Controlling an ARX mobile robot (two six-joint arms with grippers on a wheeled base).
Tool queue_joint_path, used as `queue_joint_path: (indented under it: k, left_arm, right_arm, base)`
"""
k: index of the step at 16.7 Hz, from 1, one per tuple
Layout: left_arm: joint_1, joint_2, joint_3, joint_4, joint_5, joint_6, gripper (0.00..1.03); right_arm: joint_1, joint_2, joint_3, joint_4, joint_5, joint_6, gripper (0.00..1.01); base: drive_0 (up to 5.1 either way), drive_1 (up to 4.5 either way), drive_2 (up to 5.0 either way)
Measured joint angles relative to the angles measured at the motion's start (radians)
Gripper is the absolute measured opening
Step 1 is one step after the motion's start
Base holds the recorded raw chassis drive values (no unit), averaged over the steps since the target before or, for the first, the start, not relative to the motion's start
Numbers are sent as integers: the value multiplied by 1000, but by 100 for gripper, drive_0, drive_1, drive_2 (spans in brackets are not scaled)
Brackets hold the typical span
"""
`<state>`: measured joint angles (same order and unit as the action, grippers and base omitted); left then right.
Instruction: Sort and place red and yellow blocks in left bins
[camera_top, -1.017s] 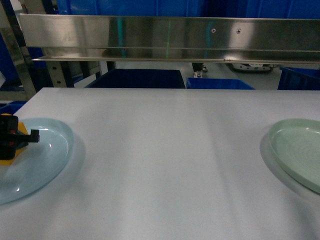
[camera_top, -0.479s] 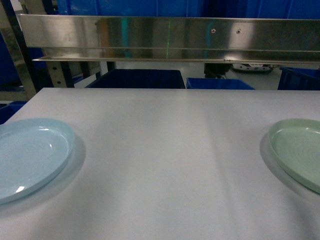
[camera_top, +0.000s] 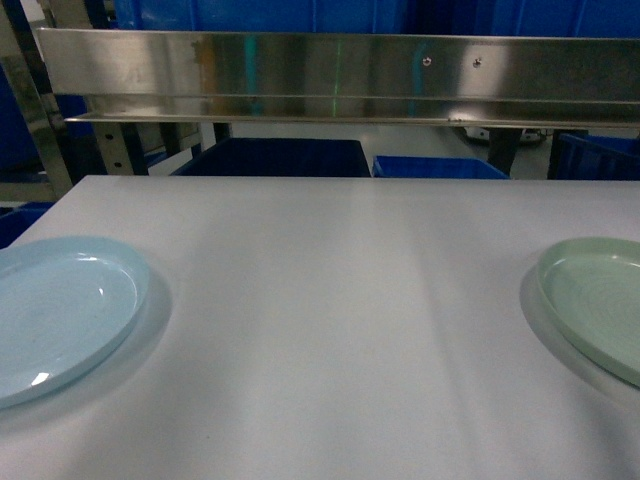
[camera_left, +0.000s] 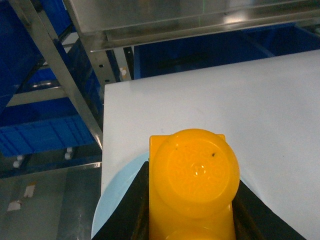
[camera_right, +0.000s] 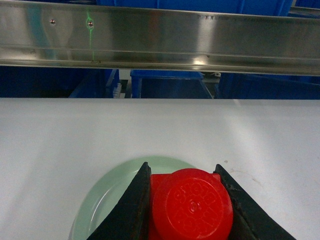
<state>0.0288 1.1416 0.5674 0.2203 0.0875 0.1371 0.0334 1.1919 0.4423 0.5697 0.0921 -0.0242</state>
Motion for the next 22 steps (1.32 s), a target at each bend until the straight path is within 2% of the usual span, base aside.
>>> queue_joint_path:
  k: [2, 6, 8, 10, 11, 22]
  left_arm:
    - [-17, 12, 10, -27, -24, -18, 28]
    - [-21, 36, 29, -92, -36, -86, 28]
    - [-18, 36, 35, -94, -36, -105, 28]
    - [-12, 36, 42, -94, -35, -112, 28]
    - [27, 5, 38, -93, -16, -116, 27]
    - [32, 0, 24, -53, 14, -118, 27]
  right_arm:
    - [0, 0, 0, 0, 0, 0, 28]
    - [0, 0, 0, 0, 0, 0, 28]
    - [0, 0, 0, 0, 0, 0, 28]
    - [0, 0, 0, 0, 0, 0, 28]
    - [0, 0, 0, 0, 0, 0, 28]
    - [0, 0, 0, 0, 0, 0, 28]
  base:
    - [0, 0, 0]
    - [0, 0, 0]
    - [0, 0, 0]
    - [0, 0, 0]
    - [0, 0, 0]
    - [0, 0, 0]
